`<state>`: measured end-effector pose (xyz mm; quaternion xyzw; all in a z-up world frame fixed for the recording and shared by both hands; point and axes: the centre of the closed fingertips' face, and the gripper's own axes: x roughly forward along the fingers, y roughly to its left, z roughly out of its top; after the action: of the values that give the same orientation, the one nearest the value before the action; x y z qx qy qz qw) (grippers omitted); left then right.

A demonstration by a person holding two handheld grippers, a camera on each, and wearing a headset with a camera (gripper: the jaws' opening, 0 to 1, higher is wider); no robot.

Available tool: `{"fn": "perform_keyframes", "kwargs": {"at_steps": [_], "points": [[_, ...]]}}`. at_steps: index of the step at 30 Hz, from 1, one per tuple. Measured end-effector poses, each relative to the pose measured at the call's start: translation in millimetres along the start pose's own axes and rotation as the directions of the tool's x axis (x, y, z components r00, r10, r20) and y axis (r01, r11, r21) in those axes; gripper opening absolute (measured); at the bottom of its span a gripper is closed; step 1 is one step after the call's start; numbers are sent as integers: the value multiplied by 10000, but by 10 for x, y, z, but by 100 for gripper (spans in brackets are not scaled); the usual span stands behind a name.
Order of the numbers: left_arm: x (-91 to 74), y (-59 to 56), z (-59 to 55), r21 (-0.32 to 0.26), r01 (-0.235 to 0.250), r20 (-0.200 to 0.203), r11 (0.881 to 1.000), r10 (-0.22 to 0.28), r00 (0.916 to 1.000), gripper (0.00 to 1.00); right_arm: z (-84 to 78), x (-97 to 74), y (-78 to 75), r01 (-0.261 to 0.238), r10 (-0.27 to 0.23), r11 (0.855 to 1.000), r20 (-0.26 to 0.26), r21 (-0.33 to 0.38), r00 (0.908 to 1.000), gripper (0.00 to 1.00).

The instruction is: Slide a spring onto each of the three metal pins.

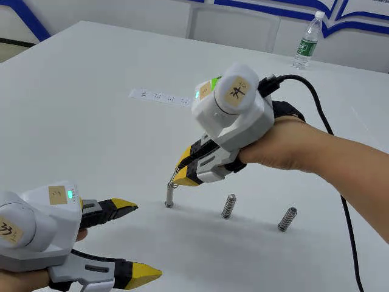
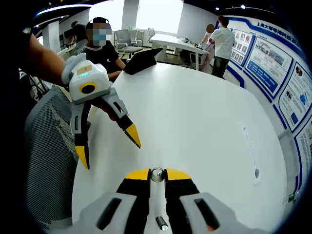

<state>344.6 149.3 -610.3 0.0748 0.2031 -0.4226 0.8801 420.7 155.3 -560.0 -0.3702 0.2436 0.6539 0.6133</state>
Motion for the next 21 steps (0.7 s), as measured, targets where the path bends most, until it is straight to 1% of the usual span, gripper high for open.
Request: {"fn": "perform_keyframes", "kwargs": {"at_steps": [9, 17, 21], "points": [[5, -8, 14, -123, 64, 106, 9999, -62, 9999, 75, -81, 118, -131, 94, -88, 9998, -327, 166, 9994, 12], [1, -6, -9, -193, 97, 67, 9998, -96, 9999, 76, -99, 186, -140, -64, 75, 9996, -429, 268, 9991, 12], [2, 18, -14, -212, 72, 55, 9997, -71, 10000, 76, -100, 219, -130, -153, 165, 9996, -508, 240, 9986, 12]]}}
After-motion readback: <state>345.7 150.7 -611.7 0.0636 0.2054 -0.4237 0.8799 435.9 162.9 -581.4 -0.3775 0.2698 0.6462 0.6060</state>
